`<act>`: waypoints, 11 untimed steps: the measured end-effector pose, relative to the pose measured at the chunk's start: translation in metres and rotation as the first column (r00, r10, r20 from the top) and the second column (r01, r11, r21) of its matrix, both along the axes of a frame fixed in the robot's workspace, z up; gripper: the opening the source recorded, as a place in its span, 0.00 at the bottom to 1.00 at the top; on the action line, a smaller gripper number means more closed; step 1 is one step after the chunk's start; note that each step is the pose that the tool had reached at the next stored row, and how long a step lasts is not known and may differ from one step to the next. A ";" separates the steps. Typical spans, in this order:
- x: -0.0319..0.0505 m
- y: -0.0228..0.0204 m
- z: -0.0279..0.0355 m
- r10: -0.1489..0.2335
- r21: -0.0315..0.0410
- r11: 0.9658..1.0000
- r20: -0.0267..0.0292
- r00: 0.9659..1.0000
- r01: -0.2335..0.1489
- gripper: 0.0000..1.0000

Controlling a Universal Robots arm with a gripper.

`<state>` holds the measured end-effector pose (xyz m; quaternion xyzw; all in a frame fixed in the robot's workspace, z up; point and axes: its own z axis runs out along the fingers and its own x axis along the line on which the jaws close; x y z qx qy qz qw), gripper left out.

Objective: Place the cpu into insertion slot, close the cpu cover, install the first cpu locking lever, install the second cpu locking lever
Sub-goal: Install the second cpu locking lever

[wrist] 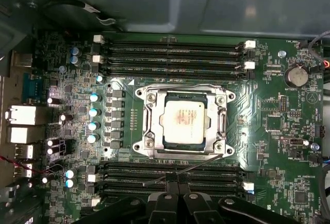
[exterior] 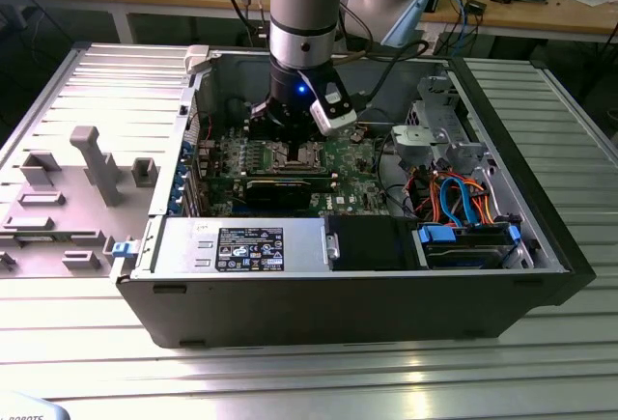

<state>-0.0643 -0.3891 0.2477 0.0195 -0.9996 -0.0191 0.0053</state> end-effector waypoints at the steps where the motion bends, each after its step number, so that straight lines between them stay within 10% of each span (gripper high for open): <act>1: 0.0000 -0.0001 0.0000 0.000 0.000 1.000 0.000 1.000 0.000 0.11; 11: 0.0000 -0.0022 0.0000 0.000 0.003 1.000 0.000 1.000 0.000 0.11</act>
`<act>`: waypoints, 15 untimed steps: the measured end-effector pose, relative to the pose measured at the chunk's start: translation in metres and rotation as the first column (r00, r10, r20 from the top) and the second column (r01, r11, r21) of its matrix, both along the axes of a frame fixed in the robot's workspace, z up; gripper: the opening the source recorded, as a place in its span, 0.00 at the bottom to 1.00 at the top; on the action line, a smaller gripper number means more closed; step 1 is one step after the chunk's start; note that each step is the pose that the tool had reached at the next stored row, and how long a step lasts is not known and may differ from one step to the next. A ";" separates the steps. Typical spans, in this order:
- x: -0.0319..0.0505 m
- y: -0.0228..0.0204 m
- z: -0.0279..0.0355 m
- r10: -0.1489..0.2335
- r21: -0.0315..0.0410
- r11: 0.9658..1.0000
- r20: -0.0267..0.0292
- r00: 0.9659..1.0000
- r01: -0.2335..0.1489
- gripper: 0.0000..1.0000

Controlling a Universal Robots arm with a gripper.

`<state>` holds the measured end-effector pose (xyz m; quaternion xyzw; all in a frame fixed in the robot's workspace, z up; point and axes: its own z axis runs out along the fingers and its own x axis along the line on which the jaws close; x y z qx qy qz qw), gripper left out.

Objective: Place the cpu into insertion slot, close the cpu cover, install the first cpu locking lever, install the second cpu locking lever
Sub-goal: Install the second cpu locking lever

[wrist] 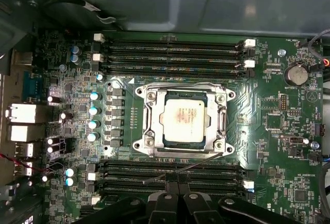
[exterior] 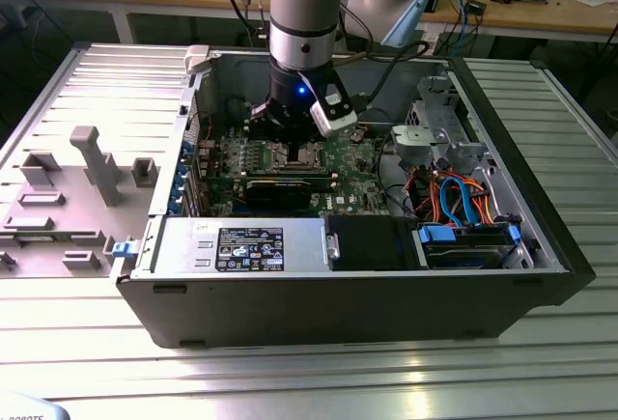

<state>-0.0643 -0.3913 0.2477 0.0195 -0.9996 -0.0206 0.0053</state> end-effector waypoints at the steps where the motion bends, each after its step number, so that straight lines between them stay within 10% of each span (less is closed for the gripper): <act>1: 0.0000 -0.0002 0.0000 0.000 0.000 1.000 0.000 1.000 0.000 0.11; 15: 0.0000 -0.0036 0.0000 0.000 0.005 1.000 0.000 1.000 0.000 0.11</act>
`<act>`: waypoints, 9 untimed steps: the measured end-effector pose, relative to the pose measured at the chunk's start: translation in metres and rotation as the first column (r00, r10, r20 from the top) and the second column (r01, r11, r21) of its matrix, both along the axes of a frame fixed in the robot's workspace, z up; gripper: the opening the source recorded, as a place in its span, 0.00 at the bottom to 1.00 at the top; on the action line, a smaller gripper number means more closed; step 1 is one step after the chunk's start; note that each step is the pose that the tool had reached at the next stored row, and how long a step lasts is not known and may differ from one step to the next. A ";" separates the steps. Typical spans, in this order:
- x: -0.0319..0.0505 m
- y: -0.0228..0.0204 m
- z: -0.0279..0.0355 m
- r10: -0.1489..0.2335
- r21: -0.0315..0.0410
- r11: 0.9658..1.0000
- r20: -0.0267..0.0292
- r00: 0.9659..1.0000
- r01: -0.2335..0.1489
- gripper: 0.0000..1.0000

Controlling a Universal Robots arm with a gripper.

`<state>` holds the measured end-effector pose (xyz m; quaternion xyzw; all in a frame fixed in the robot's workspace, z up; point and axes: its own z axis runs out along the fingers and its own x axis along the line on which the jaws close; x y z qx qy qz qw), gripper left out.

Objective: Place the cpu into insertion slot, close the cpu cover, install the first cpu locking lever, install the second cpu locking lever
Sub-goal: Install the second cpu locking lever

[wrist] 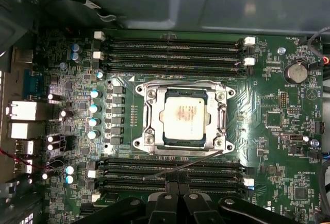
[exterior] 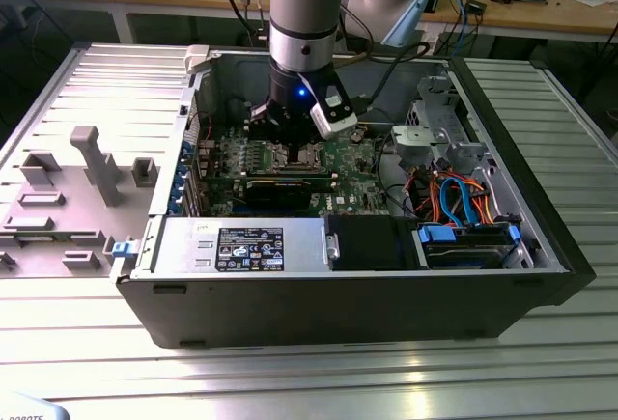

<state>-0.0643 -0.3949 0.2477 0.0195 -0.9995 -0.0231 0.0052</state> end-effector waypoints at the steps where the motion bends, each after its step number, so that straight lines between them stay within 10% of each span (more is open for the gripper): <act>1: 0.0000 -0.0001 0.0000 0.000 0.000 1.000 0.000 1.000 0.000 0.11; 9: 0.0000 -0.0020 0.0000 0.000 0.003 1.000 0.000 1.000 0.000 0.11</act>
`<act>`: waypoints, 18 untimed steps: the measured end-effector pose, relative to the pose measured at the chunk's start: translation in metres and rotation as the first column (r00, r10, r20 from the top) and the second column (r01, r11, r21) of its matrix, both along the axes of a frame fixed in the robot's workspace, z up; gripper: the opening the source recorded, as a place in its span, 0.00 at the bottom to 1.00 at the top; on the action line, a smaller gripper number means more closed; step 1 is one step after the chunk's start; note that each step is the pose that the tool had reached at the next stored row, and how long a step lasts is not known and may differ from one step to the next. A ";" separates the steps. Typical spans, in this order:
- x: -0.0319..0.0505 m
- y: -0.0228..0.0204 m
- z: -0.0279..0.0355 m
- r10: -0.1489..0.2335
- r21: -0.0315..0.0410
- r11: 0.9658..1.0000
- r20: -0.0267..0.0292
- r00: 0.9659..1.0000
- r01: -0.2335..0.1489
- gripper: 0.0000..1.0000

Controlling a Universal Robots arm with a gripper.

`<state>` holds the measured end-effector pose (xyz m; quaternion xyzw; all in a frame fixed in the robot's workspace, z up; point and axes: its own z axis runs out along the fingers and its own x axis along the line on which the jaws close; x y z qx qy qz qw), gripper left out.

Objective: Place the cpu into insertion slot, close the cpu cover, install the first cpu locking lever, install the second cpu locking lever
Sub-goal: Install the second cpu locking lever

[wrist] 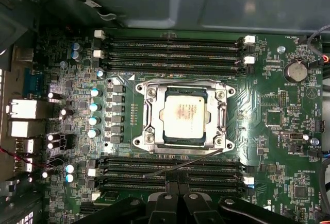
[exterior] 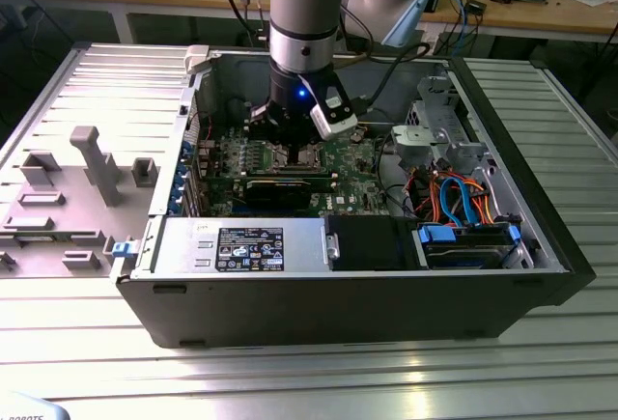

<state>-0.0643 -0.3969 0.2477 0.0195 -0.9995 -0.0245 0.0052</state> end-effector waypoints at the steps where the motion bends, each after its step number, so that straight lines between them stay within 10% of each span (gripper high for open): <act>1: 0.0000 -0.0001 0.0000 0.000 0.000 1.000 0.000 1.000 0.000 0.11; 18: 0.0000 -0.0036 0.0000 0.000 0.005 1.000 0.000 1.000 0.000 0.11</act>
